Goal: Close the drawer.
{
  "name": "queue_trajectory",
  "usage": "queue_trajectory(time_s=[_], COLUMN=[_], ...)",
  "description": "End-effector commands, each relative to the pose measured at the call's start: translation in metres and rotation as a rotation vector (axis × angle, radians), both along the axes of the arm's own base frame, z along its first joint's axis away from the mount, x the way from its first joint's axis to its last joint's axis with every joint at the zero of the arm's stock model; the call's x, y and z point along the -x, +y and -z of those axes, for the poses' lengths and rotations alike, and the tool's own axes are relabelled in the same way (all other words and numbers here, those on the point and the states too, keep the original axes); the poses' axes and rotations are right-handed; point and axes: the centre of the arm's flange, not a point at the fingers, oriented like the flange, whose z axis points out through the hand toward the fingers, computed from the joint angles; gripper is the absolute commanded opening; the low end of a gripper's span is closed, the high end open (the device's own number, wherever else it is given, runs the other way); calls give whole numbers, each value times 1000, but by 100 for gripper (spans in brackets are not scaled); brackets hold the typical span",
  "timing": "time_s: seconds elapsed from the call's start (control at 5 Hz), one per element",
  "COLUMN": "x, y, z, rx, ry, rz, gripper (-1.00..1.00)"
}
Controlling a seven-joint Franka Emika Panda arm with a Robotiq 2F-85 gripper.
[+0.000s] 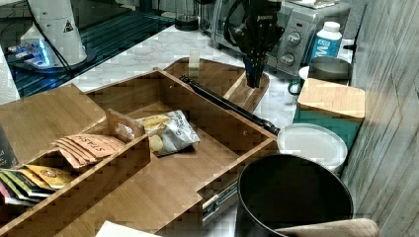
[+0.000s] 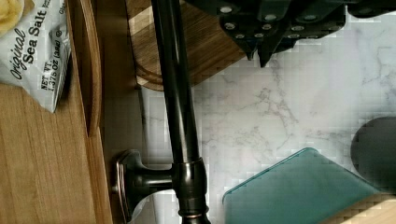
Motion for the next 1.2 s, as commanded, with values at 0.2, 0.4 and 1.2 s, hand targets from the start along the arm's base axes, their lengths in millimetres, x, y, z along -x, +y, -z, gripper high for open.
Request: queue_trajectory(time_s=[0.2, 0.4, 1.2], x=[-11, -4, 58], y=[-29, -39, -180], z=[14, 16, 9], rx=[3, -11, -66], ry=[-10, 10, 119], rz=[38, 18, -44], gripper=[-100, -100, -100])
